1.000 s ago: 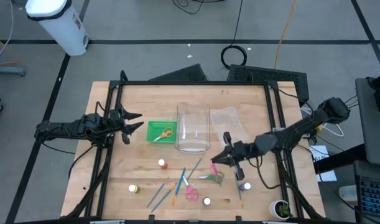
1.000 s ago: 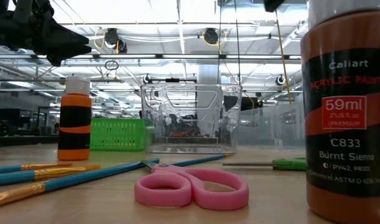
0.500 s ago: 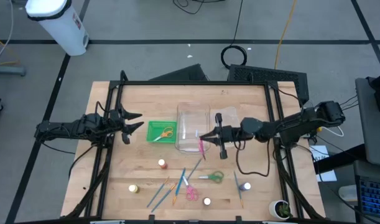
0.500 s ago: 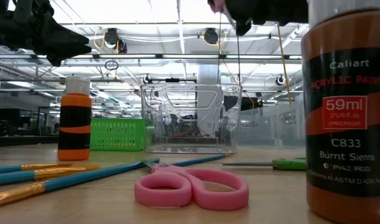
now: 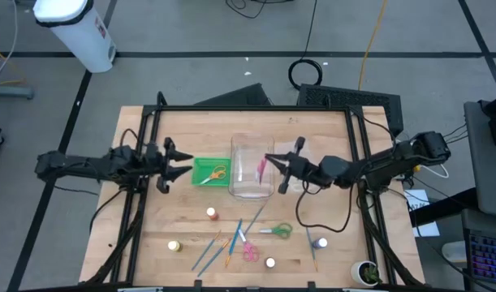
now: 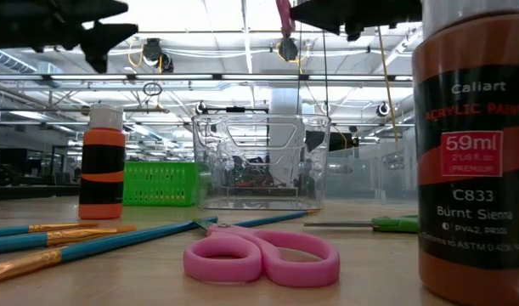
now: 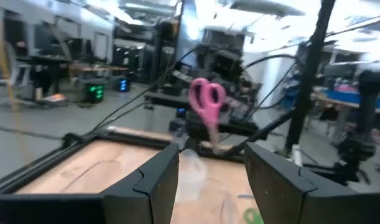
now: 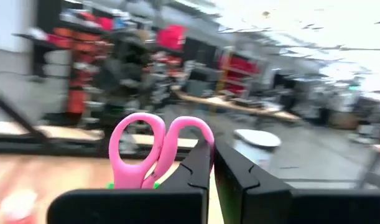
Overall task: Pick & Place Paint Supplies
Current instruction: Put the pink scissors into the green bin
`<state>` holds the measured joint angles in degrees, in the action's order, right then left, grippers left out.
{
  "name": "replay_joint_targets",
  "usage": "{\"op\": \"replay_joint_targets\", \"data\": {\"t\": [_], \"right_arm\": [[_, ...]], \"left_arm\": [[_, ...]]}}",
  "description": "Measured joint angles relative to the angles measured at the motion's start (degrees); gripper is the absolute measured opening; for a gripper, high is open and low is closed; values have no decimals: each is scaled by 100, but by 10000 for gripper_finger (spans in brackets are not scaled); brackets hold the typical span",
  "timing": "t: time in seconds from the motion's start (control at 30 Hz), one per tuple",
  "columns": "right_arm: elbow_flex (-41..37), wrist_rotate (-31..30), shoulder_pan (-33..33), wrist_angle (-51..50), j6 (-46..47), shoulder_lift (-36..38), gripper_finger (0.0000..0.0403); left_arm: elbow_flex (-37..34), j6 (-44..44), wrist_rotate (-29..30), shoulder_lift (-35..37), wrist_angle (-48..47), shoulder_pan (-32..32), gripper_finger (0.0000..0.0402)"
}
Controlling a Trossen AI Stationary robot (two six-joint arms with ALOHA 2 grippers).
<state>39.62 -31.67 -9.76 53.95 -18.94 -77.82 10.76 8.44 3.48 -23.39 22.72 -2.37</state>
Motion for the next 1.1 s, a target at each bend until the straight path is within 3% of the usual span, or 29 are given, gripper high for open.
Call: {"op": "replay_joint_targets", "data": {"t": [0.33,0.47,0.6,0.77,1.1], "right_arm": [[0,-1073,-266,-72,-501,0,0],[0,-1306,-275,-141,-595,0,0],[0,-1554,-273,-243,-599,0,0],[0,-1656,-273,-251,-596,0,0],[-2,-1718,-273,-263,-595,0,0]], "left_arm": [[10,226,254,-3094,3593,0,186],[377,-98,177,-4194,4355,4,186],[1219,-586,122,-5081,4270,4,186],[2468,-521,254,-5971,3800,4,186],[4260,-968,588,-6941,1802,4,186]]}}
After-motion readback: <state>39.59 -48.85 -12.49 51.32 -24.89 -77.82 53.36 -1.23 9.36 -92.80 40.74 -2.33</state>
